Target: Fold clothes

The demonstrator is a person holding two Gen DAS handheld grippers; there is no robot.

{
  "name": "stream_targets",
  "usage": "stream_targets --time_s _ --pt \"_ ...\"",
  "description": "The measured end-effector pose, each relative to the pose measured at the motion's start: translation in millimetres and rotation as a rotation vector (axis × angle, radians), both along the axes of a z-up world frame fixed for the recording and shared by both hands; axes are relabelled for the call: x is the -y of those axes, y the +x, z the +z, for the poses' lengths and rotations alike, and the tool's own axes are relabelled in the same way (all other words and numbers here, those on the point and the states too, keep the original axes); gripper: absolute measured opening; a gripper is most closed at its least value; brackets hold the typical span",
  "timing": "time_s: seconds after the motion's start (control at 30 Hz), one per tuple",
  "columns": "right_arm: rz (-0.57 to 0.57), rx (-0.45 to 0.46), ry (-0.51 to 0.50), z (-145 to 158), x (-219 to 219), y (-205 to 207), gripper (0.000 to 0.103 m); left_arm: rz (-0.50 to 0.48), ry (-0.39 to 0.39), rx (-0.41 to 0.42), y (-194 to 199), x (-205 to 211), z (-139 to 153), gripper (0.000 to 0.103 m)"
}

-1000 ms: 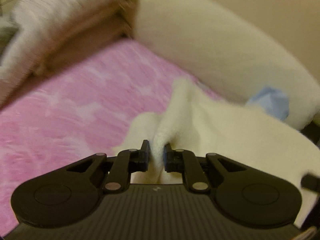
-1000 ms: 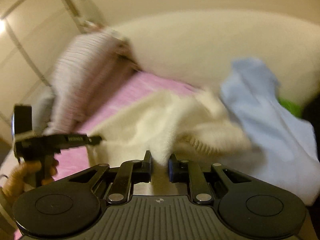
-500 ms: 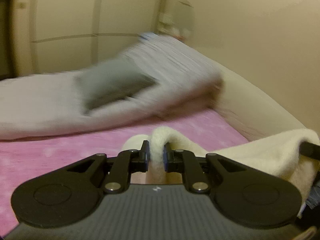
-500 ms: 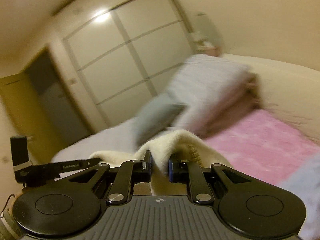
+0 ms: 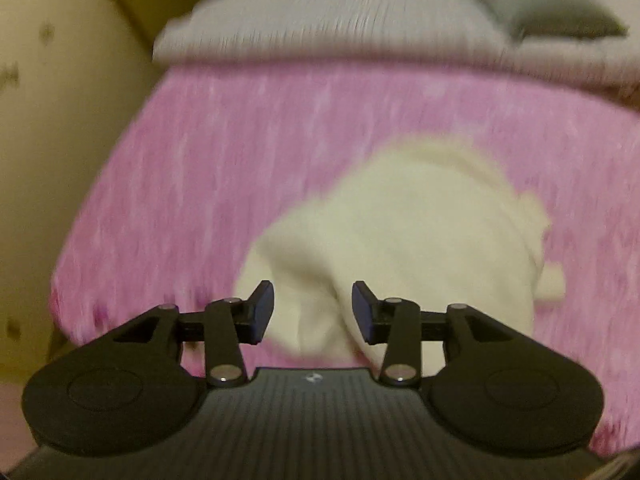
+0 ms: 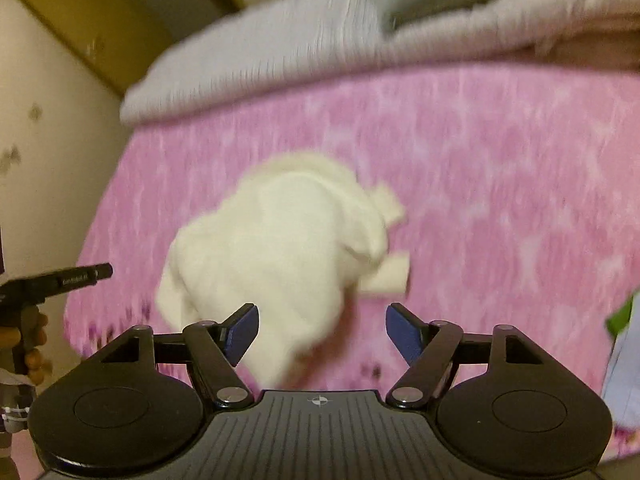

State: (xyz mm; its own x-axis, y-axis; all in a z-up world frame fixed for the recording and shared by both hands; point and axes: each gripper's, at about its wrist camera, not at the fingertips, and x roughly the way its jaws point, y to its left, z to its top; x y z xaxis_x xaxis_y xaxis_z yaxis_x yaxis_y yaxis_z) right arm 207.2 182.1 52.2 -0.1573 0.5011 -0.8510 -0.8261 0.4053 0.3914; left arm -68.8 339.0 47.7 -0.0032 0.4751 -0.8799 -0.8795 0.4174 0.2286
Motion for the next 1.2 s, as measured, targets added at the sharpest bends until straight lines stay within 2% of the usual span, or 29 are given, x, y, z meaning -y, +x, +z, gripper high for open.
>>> stream_targets --time_s 0.1,0.2,0.3,0.43,0.63,0.77,0.97,1.2 --pt "0.058 0.029 -0.051 -16 17 -22 0.074 0.056 -0.073 -0.025 -32 31 -19 0.038" --pt "0.115 0.058 -0.102 -33 34 -43 0.074 0.080 -0.091 -0.030 -45 68 -21 0.039" --pt "0.173 0.087 -0.151 -49 51 -65 0.074 0.101 -0.079 -0.036 -57 100 -16 0.039" --pt "0.220 0.131 -0.140 -52 76 -77 0.074 0.119 -0.046 -0.064 -57 133 -10 0.039" --pt "0.240 0.138 -0.119 -50 96 -85 0.074 0.092 -0.004 -0.041 -47 172 9 0.043" --pt "0.247 0.145 -0.090 -42 97 -90 0.074 0.100 0.033 -0.042 -46 182 22 0.044" --pt "0.254 0.160 -0.066 -38 85 -96 0.074 0.085 0.043 -0.027 -48 170 28 0.047" --pt "0.188 0.153 -0.087 -46 51 -94 0.074 0.042 -0.008 0.011 -60 122 7 0.047"
